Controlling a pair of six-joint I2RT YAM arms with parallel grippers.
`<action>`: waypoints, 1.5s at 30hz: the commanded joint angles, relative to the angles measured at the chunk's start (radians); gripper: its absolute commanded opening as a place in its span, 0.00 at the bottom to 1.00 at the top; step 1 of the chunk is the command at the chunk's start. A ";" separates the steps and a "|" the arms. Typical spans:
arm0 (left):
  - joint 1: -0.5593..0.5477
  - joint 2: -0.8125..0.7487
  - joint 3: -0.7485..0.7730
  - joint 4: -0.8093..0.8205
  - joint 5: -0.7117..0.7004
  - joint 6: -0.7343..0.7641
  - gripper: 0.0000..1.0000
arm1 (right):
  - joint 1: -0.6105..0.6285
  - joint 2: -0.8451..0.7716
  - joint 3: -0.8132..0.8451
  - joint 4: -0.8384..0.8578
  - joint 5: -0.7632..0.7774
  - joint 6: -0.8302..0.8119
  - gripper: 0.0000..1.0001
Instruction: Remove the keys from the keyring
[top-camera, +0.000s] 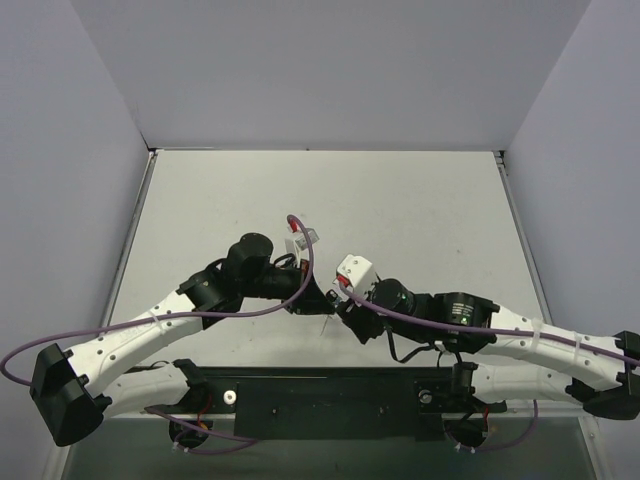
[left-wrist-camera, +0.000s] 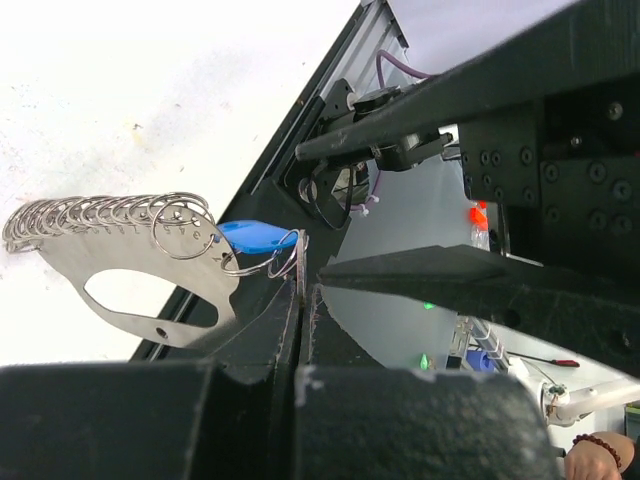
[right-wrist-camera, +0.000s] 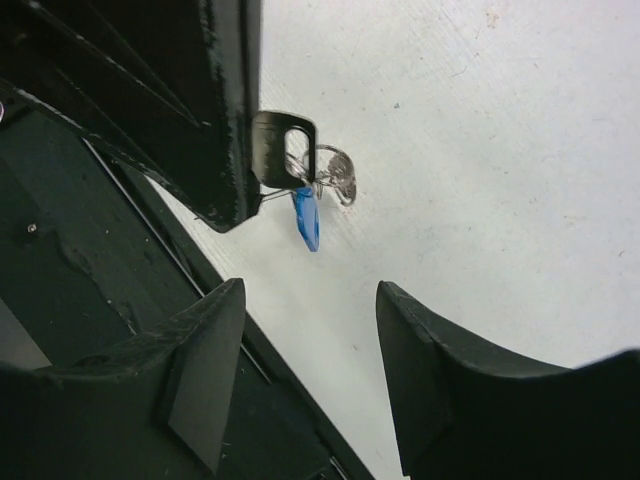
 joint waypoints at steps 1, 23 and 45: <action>-0.004 -0.029 0.023 0.083 0.012 -0.012 0.00 | -0.048 -0.091 -0.060 0.110 -0.027 0.070 0.52; -0.001 -0.052 0.058 0.339 0.109 -0.179 0.00 | -0.301 -0.351 -0.335 0.709 -0.424 0.328 0.45; 0.007 -0.031 0.179 0.264 0.084 -0.216 0.00 | -0.363 -0.457 -0.193 0.509 -0.465 0.228 0.47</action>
